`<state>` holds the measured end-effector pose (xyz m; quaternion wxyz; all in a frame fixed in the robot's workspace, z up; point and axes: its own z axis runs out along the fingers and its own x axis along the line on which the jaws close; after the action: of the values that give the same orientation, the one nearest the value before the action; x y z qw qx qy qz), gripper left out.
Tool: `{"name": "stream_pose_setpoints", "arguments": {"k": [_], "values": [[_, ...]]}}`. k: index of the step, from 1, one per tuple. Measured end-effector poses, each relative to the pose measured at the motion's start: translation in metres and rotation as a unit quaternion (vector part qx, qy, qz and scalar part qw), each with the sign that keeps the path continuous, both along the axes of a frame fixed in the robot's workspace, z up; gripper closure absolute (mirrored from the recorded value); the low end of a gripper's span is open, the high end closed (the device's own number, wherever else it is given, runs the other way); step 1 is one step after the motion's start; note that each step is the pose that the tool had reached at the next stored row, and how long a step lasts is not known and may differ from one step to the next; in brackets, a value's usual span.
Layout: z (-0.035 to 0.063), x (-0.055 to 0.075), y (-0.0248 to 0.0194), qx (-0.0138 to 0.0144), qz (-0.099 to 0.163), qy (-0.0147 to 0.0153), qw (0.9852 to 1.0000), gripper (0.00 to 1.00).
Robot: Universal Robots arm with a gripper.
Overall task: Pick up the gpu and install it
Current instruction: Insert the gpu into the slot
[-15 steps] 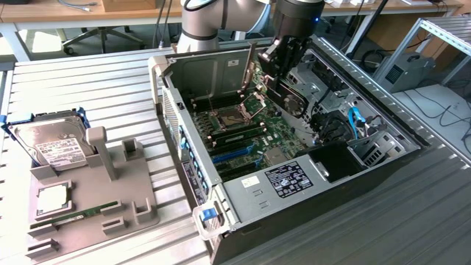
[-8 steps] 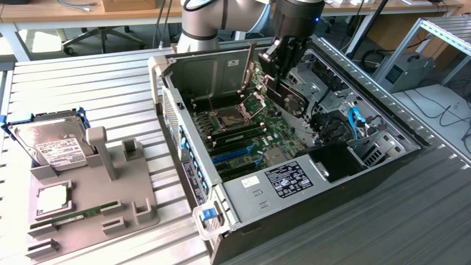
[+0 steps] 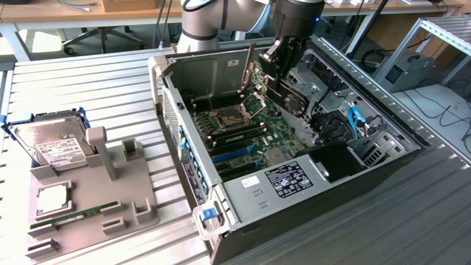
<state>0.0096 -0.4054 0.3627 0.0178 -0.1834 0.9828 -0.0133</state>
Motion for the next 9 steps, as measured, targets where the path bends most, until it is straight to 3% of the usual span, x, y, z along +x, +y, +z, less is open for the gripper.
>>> {"name": "stream_pose_setpoints", "arguments": {"k": [9], "values": [[0.0, 0.0, 0.0, 0.0, 0.014, 0.0, 0.9999, 0.73]]}}
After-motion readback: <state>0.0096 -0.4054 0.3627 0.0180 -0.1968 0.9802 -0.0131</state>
